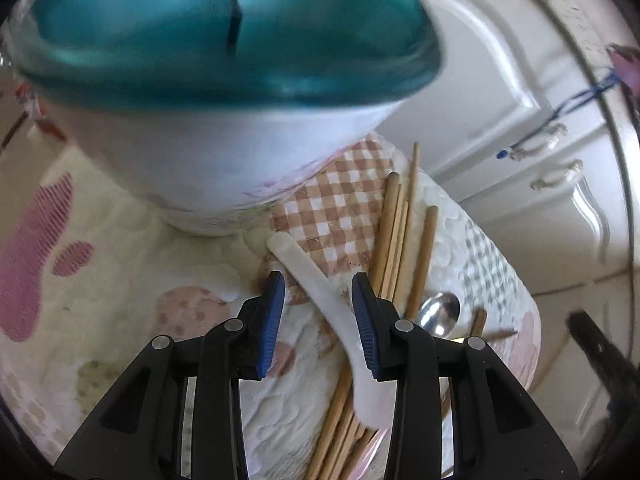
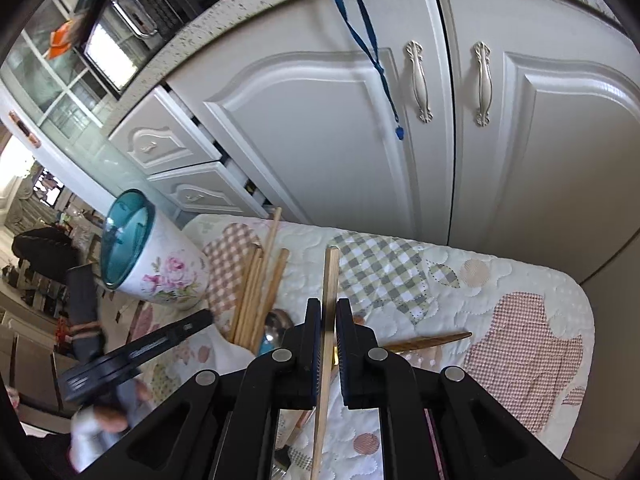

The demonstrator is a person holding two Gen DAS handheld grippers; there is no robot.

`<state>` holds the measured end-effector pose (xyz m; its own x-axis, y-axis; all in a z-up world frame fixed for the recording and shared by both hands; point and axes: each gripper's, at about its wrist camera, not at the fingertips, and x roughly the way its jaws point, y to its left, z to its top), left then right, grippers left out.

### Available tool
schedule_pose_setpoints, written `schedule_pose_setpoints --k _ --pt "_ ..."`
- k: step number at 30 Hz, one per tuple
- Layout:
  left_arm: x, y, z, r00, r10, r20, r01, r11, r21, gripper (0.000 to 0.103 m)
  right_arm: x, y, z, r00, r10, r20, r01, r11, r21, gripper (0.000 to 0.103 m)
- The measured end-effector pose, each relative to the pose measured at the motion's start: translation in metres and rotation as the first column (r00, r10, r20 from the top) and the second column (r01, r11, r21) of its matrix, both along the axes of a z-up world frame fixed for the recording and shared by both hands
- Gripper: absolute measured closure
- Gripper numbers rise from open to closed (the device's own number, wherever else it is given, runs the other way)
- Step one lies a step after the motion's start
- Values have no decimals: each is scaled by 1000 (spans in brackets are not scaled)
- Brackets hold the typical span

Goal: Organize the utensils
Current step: 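Lower the left tool and grasp the white plastic spoon by its handle, then lift the white spoon with the left tool while the right tool grasps a chopstick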

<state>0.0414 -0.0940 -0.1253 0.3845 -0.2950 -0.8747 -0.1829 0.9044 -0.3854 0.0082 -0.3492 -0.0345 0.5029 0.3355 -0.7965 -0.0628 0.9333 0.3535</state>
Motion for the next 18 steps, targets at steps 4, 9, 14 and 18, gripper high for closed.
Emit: schedule_pose_setpoints --k 4,9,14,18 --pt "3 0 2 999 -6 35 7 1000 -13 85 -6 3 7 1000 14 22 -14 1000 7 96" --pt "-14 11 14 997 -61 51 64 996 -62 92 -12 7 17 998 33 44 -34 999 7 96" --pt "-36 25 41 987 -124 106 132 989 -70 92 -13 12 17 999 29 42 -28 999 -25 96" --pt "-52 34 66 976 -153 153 166 983 -79 92 4 13 -13 999 -4 -47 -1 996 -94 91"
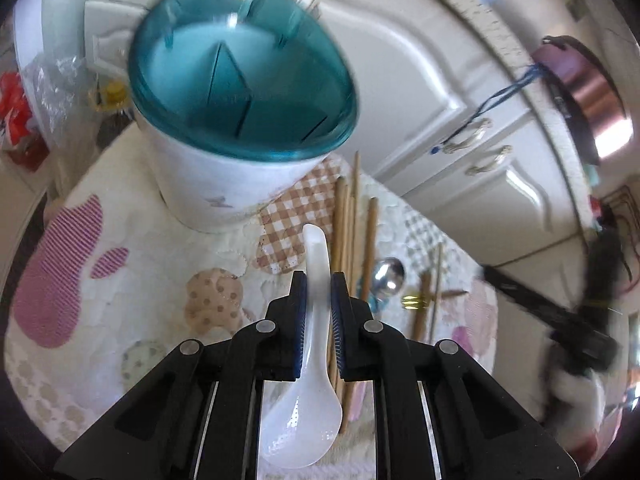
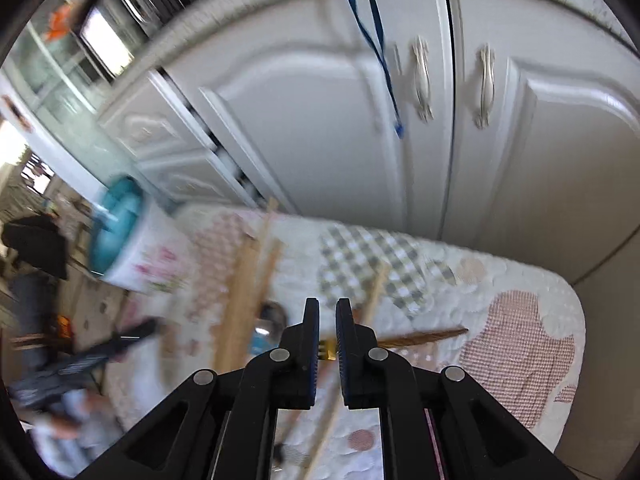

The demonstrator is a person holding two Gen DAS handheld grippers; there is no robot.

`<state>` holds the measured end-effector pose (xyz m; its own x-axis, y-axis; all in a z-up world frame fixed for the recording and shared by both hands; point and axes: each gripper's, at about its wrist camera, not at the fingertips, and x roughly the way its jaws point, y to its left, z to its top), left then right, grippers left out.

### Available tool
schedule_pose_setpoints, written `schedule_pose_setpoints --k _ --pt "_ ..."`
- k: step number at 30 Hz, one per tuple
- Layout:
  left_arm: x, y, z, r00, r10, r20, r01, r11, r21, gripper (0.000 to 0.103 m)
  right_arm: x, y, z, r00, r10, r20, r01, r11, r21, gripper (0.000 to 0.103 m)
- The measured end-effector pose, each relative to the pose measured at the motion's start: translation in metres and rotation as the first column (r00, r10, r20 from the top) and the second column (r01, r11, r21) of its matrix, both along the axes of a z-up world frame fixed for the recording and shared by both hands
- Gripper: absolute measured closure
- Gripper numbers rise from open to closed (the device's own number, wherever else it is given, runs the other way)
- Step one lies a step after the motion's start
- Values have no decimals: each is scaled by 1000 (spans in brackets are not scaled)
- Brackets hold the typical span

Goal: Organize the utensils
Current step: 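Lift the white spoon with the left tool while the right tool grasps a chopstick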

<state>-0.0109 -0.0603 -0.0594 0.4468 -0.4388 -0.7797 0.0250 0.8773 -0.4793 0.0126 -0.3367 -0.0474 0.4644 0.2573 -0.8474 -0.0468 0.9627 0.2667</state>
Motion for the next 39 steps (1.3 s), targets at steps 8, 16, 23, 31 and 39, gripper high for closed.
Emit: schedule_pose_setpoints --k 8,16,23,31,39 --pt "-8 17 54 995 -32 98 34 999 -13 92 52 -8 -69 981 -96 -167 85 994 -74 84" --pt "27 53 112 964 5 264 3 1000 -30 92 36 -8 -36 996 -18 -91 17 1000 -12 98" --pt "60 66 136 898 -16 440 -5 999 48 92 11 7 81 986 68 150 -80 994 76 98" --pt "92 68 113 869 -52 492 28 998 56 92 25 71 179 901 90 424 -181 967 180 98" --pt "101 67 97 842 -130 523 112 991 66 92 76 128 186 876 91 474 -221 949 226 98"
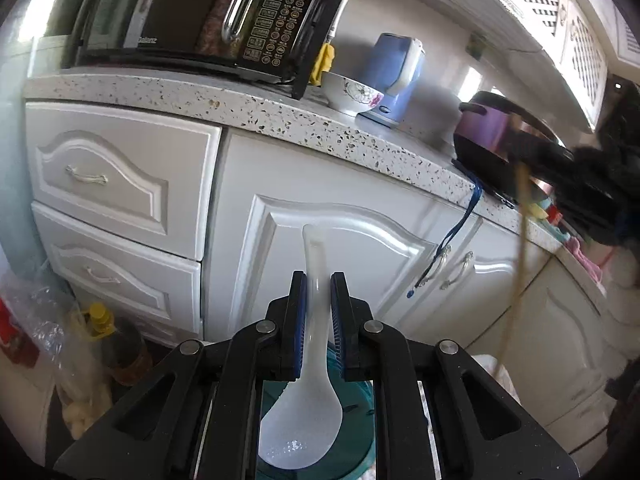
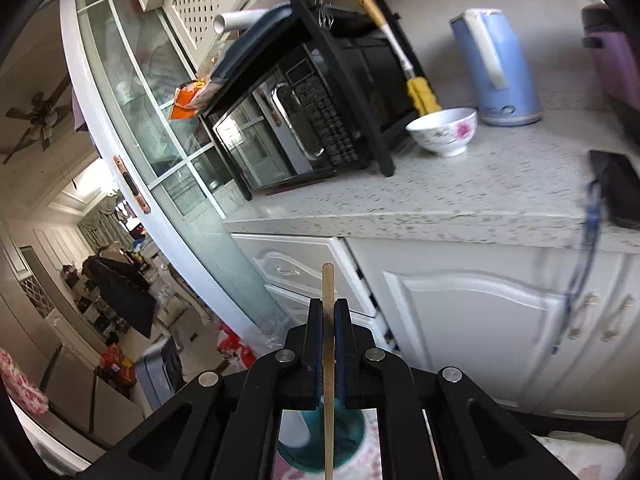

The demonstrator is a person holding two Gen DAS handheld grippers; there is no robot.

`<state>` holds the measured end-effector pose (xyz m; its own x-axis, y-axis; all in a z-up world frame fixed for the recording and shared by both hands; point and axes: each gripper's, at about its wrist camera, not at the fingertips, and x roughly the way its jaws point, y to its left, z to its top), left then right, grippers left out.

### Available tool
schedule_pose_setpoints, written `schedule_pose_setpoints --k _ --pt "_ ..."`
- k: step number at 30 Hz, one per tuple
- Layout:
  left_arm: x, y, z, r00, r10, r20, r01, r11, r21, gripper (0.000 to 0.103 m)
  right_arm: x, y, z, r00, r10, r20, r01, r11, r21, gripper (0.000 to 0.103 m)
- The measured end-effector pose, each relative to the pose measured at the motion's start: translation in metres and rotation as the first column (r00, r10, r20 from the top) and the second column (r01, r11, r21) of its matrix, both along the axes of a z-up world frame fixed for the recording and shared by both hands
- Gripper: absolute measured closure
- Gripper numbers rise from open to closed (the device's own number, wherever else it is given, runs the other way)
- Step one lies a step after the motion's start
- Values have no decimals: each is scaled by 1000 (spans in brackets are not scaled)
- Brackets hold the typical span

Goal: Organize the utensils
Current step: 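Lift the white spoon with the left tool while the right tool grasps a chopstick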

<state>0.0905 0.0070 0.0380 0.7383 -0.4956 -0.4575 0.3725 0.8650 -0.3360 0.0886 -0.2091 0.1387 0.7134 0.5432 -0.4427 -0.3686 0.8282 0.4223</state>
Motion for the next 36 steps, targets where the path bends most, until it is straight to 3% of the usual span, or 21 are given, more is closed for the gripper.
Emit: schedule_pose_setpoints --k 9,12,16,23,36 --pt "4 -1 -11 985 -142 96 140 990 26 92 29 34 -6 999 -8 35 8 1000 -7 98" --pt "5 2 -19 983 -155 96 151 987 44 92 36 37 -11 998 -27 52 28 999 -23 98" --pt "4 12 -30 979 -186 80 187 982 2 92 43 45 -24 998 -36 47 38 998 -41 98" --pt "-8 24 -30 974 -200 102 205 978 -44 92 42 49 -48 1000 -6 -3 6 998 -63 98" --pt "-53 32 -14 973 -215 89 214 977 15 90 16 43 -77 993 60 -100 -67 995 -68 98"
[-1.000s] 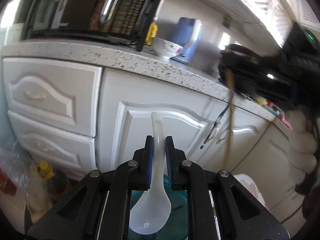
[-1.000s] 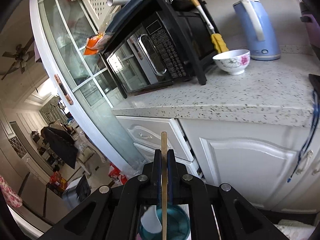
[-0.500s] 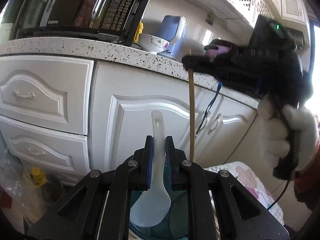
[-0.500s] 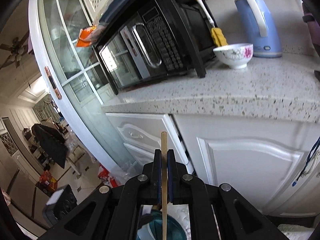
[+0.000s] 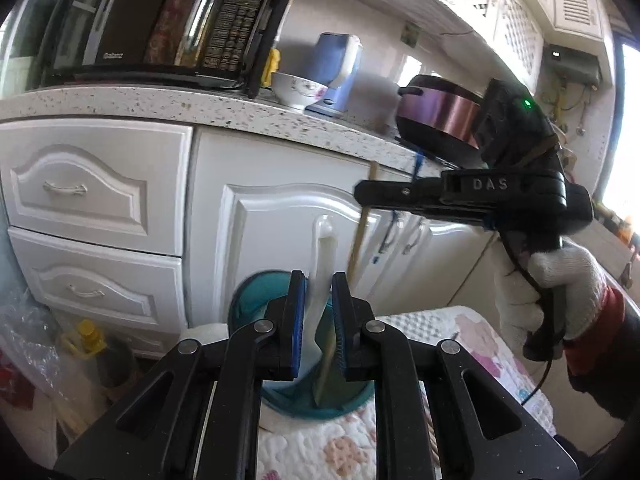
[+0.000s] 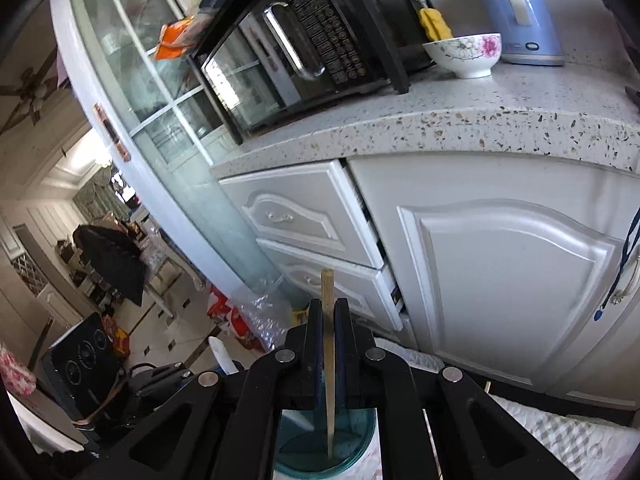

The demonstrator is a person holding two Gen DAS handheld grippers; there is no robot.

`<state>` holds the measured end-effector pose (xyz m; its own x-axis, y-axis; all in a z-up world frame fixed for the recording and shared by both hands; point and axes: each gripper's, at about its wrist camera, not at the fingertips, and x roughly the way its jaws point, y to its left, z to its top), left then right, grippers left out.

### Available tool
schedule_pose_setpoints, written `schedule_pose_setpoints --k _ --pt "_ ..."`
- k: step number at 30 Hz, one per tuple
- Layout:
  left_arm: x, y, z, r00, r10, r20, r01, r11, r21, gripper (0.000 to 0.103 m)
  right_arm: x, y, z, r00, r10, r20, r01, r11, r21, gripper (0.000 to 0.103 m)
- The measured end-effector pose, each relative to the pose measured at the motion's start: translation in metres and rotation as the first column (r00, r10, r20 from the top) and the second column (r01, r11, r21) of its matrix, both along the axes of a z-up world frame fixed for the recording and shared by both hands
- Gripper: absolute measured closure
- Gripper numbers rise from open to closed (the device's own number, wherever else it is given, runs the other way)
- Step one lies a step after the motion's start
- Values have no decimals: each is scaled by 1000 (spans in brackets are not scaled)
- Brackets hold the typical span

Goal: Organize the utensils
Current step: 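Lift the white spoon with the left tool while the right tool grasps a chopstick, then lower the white spoon into the teal utensil holder and open the left tool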

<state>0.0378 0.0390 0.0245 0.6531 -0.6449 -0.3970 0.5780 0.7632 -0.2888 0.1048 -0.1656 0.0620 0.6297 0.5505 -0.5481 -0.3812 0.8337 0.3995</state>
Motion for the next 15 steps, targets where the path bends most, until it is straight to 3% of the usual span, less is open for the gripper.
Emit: schedule_pose_setpoints --k 11,15 --pt "16 17 5 995 -96 1 96 994 57 92 -24 1 7 1000 18 6 -18 999 -31 98" --pt "15 9 10 986 -165 30 159 977 143 92 -26 3 9 1000 18 4 -18 999 -46 98"
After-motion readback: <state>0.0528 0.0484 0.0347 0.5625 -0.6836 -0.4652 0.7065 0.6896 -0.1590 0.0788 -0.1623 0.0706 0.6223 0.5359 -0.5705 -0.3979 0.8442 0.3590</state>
